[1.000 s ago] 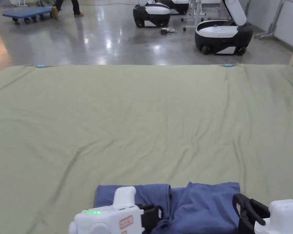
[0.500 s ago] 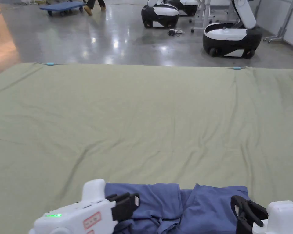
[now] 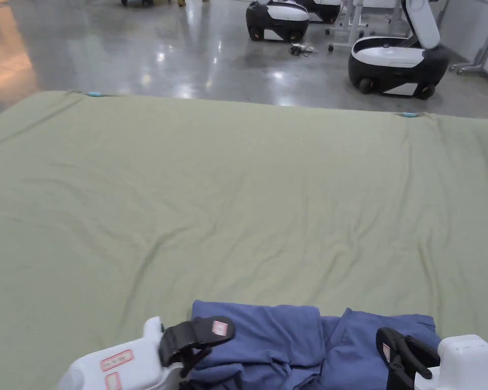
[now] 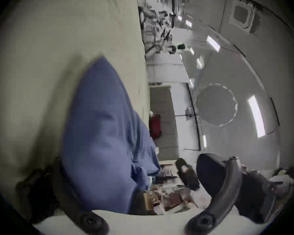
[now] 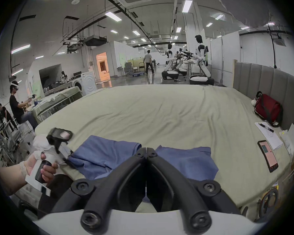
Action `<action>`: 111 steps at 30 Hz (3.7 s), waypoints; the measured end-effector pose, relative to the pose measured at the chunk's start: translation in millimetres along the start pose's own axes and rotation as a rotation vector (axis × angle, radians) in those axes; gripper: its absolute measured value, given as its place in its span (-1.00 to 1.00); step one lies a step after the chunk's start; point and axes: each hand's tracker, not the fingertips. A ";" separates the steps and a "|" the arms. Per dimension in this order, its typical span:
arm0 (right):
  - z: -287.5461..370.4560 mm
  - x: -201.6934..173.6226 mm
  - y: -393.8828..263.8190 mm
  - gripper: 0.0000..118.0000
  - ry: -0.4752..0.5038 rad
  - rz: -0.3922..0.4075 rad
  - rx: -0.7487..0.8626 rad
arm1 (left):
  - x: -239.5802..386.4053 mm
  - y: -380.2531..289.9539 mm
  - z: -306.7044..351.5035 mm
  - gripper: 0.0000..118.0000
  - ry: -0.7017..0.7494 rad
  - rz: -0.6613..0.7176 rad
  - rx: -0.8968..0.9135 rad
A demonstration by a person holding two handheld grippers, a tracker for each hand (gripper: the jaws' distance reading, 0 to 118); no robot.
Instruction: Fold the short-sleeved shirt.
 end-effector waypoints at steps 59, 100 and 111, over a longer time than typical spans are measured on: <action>26.7 56.9 -25.6 -0.95 0.022 -0.069 -0.052 | 54.4 -101.2 -138.6 -0.74 0.394 -0.280 -0.019; -101.3 -6.3 11.9 -0.95 0.180 -0.165 -0.285 | 33.2 84.3 179.8 -0.61 0.584 -0.322 0.265; -112.1 -37.8 16.4 -0.95 0.186 -0.159 -0.288 | 13.4 179.0 418.6 -0.61 0.673 -0.156 0.559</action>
